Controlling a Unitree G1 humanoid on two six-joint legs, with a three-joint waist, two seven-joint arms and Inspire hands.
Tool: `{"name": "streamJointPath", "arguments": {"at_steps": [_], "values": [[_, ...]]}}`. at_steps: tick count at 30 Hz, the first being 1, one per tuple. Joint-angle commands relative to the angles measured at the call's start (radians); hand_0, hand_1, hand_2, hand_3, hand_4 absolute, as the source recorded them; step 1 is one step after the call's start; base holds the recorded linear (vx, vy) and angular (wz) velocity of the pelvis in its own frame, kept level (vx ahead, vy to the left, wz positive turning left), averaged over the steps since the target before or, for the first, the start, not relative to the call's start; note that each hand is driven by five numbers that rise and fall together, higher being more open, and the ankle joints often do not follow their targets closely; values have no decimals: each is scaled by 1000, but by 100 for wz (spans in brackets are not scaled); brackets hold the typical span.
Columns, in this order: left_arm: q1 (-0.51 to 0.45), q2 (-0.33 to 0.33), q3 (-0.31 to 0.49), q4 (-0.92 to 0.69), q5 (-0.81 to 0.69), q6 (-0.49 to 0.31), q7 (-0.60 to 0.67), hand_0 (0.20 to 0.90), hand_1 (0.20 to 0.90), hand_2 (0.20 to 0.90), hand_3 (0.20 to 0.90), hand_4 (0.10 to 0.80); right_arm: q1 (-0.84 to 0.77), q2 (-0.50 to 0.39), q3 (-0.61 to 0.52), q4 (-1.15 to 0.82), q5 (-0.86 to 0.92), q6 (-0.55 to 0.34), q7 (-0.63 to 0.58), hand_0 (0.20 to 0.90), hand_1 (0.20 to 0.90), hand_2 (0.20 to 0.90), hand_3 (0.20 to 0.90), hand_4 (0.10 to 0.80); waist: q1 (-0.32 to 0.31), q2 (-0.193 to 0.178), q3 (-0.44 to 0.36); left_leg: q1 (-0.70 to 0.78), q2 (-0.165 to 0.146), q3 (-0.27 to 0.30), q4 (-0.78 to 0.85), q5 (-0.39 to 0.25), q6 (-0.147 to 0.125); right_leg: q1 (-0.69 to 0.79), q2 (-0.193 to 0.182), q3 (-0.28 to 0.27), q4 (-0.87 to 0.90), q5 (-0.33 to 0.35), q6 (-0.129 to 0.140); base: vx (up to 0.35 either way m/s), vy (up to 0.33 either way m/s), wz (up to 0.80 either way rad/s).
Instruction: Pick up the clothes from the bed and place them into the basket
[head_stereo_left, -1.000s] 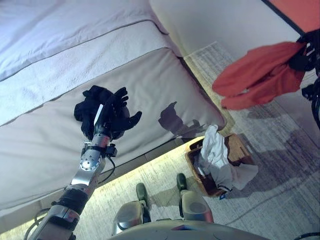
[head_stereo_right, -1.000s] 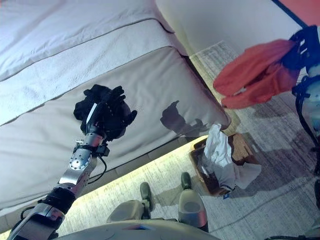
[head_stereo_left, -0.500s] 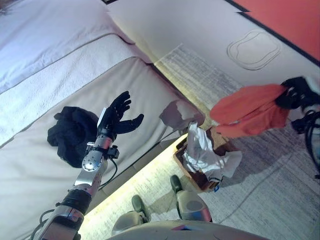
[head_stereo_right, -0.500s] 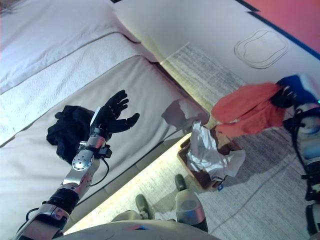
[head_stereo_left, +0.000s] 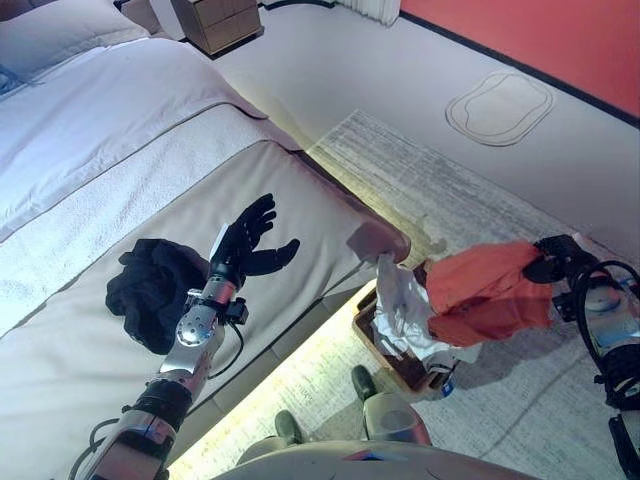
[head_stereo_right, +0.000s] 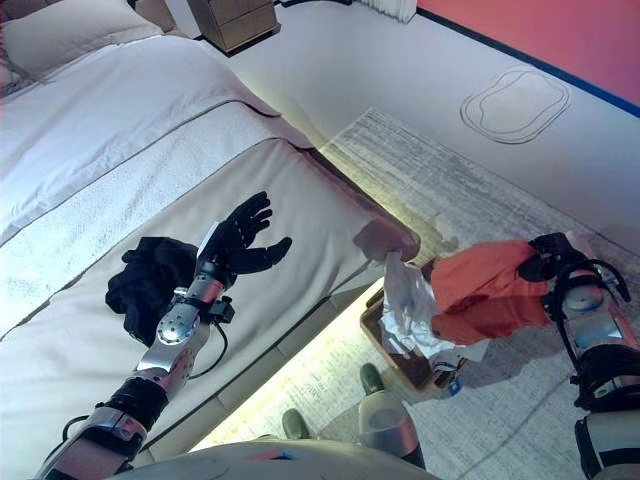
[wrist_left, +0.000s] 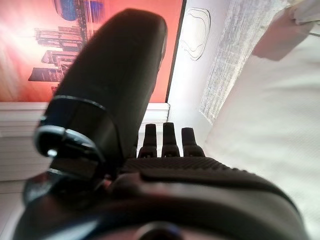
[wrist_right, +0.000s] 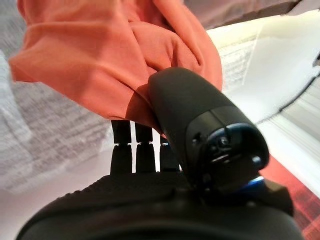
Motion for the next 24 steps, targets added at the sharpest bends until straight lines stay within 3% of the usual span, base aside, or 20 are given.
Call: {"name": "streamJointPath", "arguments": {"at_steps": [1,17,24], "values": [[-53,0,-14,-12,30,-84,-6,900,900,900,900,800,-95,-30,6,8,-28,-80,-83,900,900,900,900,800,31,-17,-74,-43,1,-60,107,-121,-1,-42,0,-29,74,-11,-8,0,0,0],[-37,-1,3,-17,37,-87,16,900,900,900,900,800,-30,-18,-11,-128,-59,-73,-115,900,900,900,900,800,37,-24,-67,-39,-2,-83,84,-109,-3,-38,-1,-35,64,-7,-6,-1,0,0],[-24,-7,18,-3,31,-90,39,900,900,900,900,800,-97,-43,7,-214,-132,-57,-214,900,900,900,900,800,68,-31,-69,-38,-6,-117,85,-105,-4,-20,-1,-67,70,-20,-16,15,-8,7]]}}
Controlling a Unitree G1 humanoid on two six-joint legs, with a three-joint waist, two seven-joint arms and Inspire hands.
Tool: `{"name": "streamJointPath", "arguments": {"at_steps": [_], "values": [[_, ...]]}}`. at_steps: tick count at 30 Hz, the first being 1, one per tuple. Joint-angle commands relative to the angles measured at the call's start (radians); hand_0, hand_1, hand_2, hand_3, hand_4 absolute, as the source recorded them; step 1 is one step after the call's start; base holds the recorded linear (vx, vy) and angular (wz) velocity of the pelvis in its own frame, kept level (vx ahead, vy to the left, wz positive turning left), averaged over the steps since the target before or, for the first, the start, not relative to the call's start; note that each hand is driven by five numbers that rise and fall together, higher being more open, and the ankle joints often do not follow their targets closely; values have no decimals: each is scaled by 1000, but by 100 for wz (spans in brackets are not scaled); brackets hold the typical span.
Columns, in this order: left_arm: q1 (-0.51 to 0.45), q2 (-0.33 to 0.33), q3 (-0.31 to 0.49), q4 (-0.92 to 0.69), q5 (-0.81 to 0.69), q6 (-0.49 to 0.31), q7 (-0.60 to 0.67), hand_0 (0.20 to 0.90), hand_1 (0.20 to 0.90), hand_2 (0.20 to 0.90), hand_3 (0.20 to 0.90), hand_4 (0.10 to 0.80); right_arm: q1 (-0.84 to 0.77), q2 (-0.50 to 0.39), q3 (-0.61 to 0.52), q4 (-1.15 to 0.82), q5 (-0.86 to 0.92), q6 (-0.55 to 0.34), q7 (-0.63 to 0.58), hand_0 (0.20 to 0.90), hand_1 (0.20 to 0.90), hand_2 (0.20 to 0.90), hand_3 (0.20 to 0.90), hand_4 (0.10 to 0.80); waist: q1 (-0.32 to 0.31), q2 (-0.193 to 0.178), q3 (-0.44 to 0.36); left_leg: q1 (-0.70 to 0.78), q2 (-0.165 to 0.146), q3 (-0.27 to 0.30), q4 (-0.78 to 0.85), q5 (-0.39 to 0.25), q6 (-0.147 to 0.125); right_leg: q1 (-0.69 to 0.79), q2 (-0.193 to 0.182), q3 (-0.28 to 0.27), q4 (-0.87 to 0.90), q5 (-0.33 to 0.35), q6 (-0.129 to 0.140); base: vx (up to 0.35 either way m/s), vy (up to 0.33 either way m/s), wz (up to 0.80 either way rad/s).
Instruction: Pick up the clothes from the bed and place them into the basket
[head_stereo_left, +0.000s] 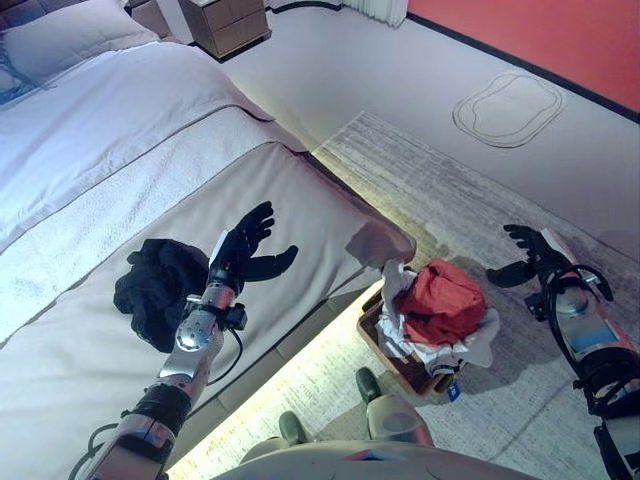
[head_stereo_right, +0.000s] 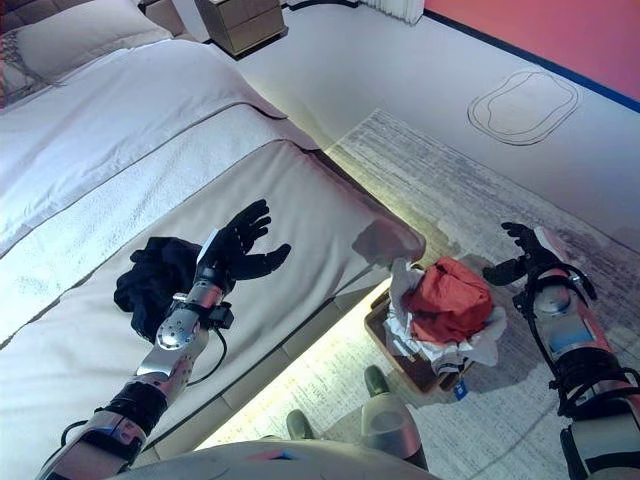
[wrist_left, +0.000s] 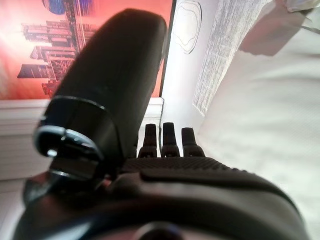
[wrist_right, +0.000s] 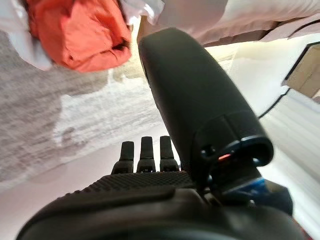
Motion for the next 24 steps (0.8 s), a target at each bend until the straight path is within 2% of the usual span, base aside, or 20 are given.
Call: {"name": "streamJointPath", "arguments": {"at_steps": [1,7,12,17,24], "values": [[-41,3,18,-17,13,-89,26,900,900,900,900,800,-143,-89,3,-82,-73,-32,-124,900,900,900,900,800,60,-49,-57,-33,-9,-106,86,-104,-2,-28,3,-55,91,-26,-16,13,-15,9],[-39,-8,9,12,19,-110,52,900,900,900,900,800,-381,-104,97,-107,-85,17,-210,900,900,900,900,800,138,-51,-47,-57,-32,-188,89,-92,-4,-10,-7,-124,98,-48,-31,-6,-5,27],[-22,-6,12,36,50,-126,81,900,900,900,900,800,-594,-116,226,-77,-72,26,-187,900,900,900,900,800,212,-53,-39,-94,-59,-254,117,-87,-11,-1,-24,-199,105,-73,-50,-5,35,42],[11,8,21,27,57,-125,91,900,900,900,900,800,-687,-95,290,-74,-48,27,-184,900,900,900,900,800,265,-54,-30,-130,-77,-303,145,-79,-16,2,-34,-256,123,-94,-66,27,39,46],[3,25,11,-8,67,-169,99,900,900,900,900,800,-825,-28,387,-40,-72,24,-263,900,900,900,900,800,369,-30,74,-252,-111,-402,219,-57,-13,-79,-52,-369,239,-153,-102,-113,23,57]]}}
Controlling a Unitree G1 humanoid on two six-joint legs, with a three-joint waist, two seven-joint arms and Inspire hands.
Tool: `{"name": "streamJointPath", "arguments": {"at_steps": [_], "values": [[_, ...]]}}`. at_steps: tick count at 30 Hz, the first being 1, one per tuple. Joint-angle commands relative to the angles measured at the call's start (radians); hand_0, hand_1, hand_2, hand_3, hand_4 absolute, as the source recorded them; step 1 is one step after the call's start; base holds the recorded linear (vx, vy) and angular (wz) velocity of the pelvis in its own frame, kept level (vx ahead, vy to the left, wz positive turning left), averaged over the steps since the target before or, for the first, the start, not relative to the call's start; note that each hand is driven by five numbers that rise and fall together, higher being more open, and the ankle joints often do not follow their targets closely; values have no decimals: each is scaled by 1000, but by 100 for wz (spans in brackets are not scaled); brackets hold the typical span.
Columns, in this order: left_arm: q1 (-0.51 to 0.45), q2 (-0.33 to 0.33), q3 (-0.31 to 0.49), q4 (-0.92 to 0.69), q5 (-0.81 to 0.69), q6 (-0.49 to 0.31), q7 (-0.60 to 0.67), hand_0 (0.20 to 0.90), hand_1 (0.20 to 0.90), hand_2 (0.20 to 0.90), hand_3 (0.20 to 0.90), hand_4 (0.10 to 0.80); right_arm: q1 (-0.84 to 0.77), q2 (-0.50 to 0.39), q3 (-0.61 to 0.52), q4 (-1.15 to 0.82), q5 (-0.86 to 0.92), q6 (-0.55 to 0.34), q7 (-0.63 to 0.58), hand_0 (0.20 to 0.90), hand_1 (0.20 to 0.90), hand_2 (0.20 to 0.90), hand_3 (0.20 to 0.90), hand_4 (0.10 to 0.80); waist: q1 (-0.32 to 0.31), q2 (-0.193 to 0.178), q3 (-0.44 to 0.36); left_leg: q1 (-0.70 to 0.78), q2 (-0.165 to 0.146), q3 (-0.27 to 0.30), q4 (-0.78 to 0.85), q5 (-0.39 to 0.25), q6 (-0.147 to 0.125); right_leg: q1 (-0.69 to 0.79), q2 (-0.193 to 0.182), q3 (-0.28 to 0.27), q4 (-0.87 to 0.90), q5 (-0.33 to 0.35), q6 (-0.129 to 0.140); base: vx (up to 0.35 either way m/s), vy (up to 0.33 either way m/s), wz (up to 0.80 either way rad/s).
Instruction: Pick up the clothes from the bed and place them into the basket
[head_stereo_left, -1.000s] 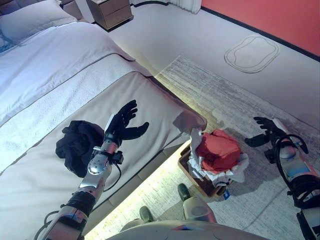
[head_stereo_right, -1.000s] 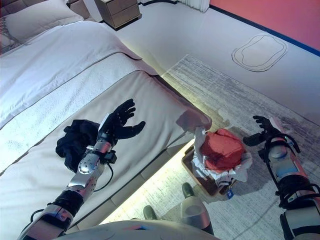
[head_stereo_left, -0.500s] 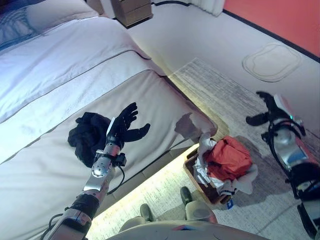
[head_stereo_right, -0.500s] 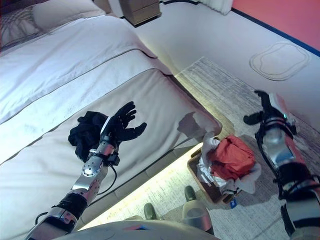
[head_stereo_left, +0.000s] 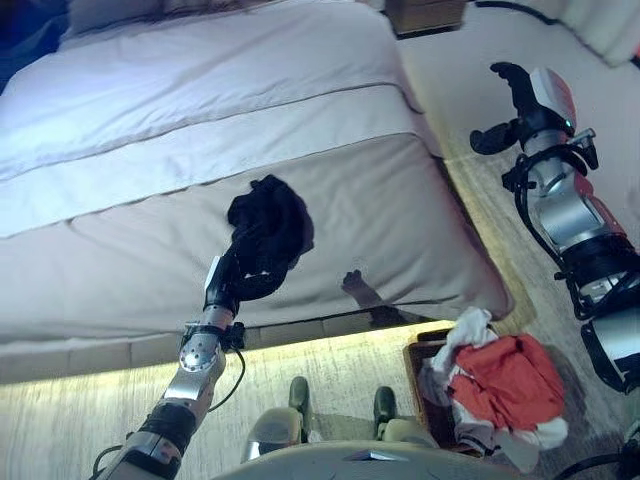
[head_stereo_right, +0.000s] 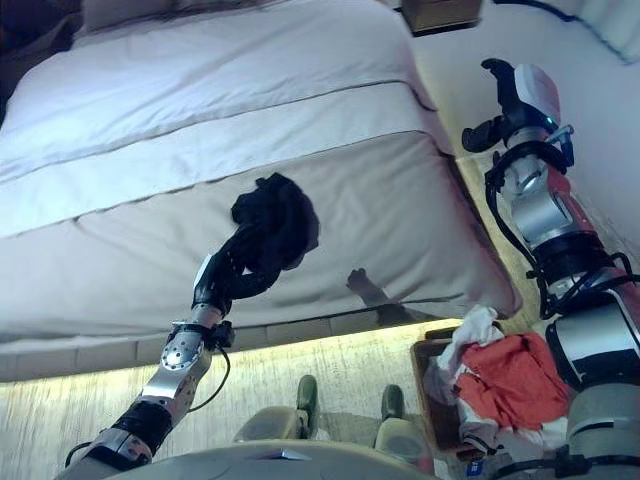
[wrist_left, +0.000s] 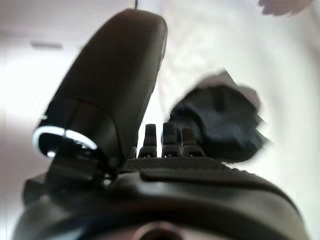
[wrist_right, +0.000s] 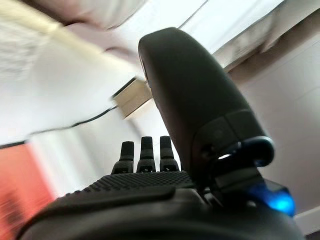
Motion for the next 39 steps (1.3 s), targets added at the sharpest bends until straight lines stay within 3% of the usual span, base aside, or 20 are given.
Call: {"name": "streamJointPath", "arguments": {"at_steps": [1,6,12,19,23,26,33,38,39], "values": [[-55,74,0,-107,50,-147,19,900,900,900,900,800,-195,-27,76,-40,-28,-47,-97,900,900,900,900,800,61,-53,66,-48,-85,-59,134,-125,36,-98,-14,-54,289,-164,-98,-142,35,54],[-43,108,-16,-165,72,-186,44,900,900,900,900,800,-247,-1,113,-46,-52,-15,-141,900,900,900,900,800,128,-27,178,-163,-123,-106,285,-150,44,-195,-48,-116,497,-248,-124,-72,22,51],[-25,129,-25,-243,77,-200,66,900,900,900,900,800,-302,17,144,-47,-73,36,-141,900,900,900,900,800,176,-13,266,-291,-164,-89,450,-208,61,-306,-89,-136,713,-335,-131,-29,29,37],[9,147,-49,-327,46,-202,87,900,900,900,900,800,-353,31,175,31,-51,50,-136,900,900,900,900,800,225,8,267,-514,-210,-79,661,-275,94,-502,-112,-162,906,-390,-153,-40,42,24],[28,143,-54,-344,15,-205,93,900,900,900,900,800,-382,49,188,63,-44,60,-127,900,900,900,900,800,241,22,267,-609,-214,-69,742,-295,102,-587,-118,-171,979,-409,-160,-18,39,20],[51,148,-56,-370,4,-218,103,900,900,900,900,800,-410,60,216,104,-83,122,-98,900,900,900,900,800,255,26,267,-709,-203,-57,800,-299,109,-679,-119,-183,1042,-422,-164,-11,24,9],[96,204,-34,-455,-22,-275,120,900,900,900,900,800,-525,-11,424,293,-234,221,36,900,900,900,900,800,288,29,267,-848,-197,-70,856,-296,128,-813,-114,-200,1095,-425,-165,-25,-29,21],[90,224,-24,-478,-31,-276,117,900,900,900,900,800,-571,-10,490,392,-164,226,97,900,900,900,900,800,299,28,267,-887,-200,-71,884,-302,136,-850,-110,-207,1119,-429,-168,-2,-16,3],[90,227,-23,-485,-29,-273,121,900,900,900,900,800,-575,-8,492,408,-143,216,95,526,526,526,464,364,300,28,267,-891,-199,-70,887,-303,137,-852,-108,-206,1121,-429,-168,10,-28,7]]}}
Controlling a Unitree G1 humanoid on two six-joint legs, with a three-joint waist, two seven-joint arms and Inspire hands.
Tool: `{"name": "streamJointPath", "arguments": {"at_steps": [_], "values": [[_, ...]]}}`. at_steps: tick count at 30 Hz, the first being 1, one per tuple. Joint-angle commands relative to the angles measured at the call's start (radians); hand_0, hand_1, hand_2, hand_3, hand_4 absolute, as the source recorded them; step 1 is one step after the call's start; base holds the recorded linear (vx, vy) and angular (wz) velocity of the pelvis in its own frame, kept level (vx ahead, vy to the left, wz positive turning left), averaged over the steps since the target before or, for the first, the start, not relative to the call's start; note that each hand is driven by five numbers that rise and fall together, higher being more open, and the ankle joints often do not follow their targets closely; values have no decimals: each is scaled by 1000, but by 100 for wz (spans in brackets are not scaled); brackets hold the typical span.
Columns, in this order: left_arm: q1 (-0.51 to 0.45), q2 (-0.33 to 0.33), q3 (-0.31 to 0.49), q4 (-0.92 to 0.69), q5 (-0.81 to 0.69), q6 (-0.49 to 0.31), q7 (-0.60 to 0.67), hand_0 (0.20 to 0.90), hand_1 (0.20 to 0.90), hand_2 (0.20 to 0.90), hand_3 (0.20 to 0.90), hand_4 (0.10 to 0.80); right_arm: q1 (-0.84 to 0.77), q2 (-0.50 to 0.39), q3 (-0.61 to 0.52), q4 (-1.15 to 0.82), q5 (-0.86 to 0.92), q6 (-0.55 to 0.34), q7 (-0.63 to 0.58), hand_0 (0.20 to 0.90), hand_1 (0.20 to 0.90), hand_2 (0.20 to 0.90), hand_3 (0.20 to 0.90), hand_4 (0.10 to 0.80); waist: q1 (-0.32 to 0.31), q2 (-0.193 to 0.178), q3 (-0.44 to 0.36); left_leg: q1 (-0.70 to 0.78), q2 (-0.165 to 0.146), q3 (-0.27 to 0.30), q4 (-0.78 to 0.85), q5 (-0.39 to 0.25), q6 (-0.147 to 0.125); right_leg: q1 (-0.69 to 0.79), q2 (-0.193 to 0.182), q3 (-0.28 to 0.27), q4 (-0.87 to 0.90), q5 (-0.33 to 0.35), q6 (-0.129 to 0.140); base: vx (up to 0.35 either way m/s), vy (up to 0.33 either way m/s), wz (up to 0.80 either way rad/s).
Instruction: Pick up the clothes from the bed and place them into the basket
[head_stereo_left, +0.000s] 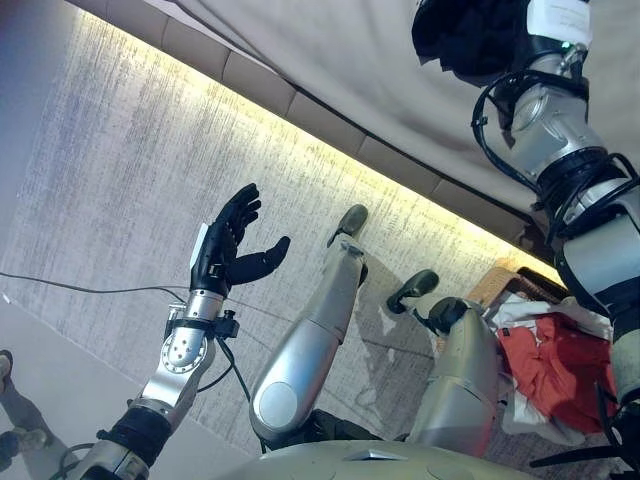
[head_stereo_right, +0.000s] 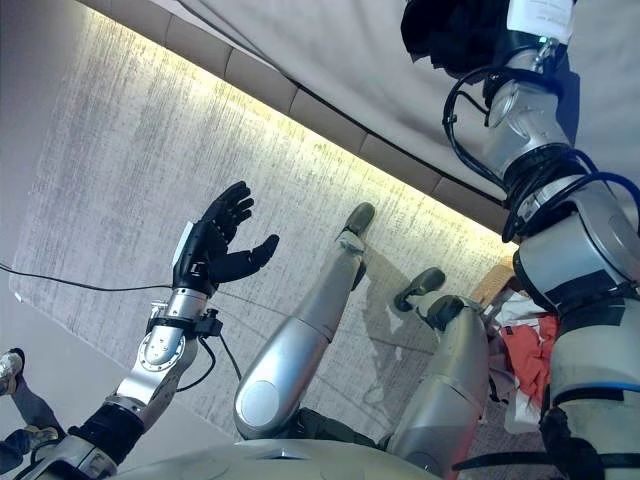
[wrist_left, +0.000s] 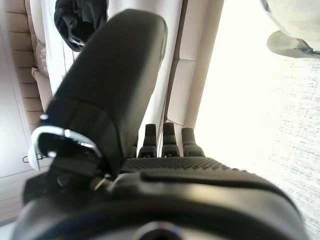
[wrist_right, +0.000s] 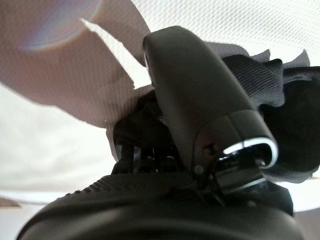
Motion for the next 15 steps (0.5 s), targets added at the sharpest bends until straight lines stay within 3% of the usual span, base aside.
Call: {"name": "streamJointPath", "arguments": {"at_steps": [1,5,15], "values": [[4,32,63,-126,-28,-126,17,900,900,900,900,800,-81,-79,92,3,66,-5,4,300,300,300,200,100,38,27,-41,-17,-24,147,196,-165,113,23,119,-52,60,-5,-67,6,-21,8],[-6,32,62,-125,-21,-118,18,900,900,900,900,800,-74,-67,43,17,183,-57,-61,300,300,300,200,100,36,25,-41,-13,-25,150,205,-170,108,30,121,-51,64,-4,-63,7,-12,0],[2,28,73,-98,-35,-130,8,900,900,900,900,800,-62,-63,-46,19,265,-130,-126,300,300,300,200,100,17,21,-41,118,-17,155,156,-176,101,141,129,-28,16,-2,-54,-2,-8,-7]]}}
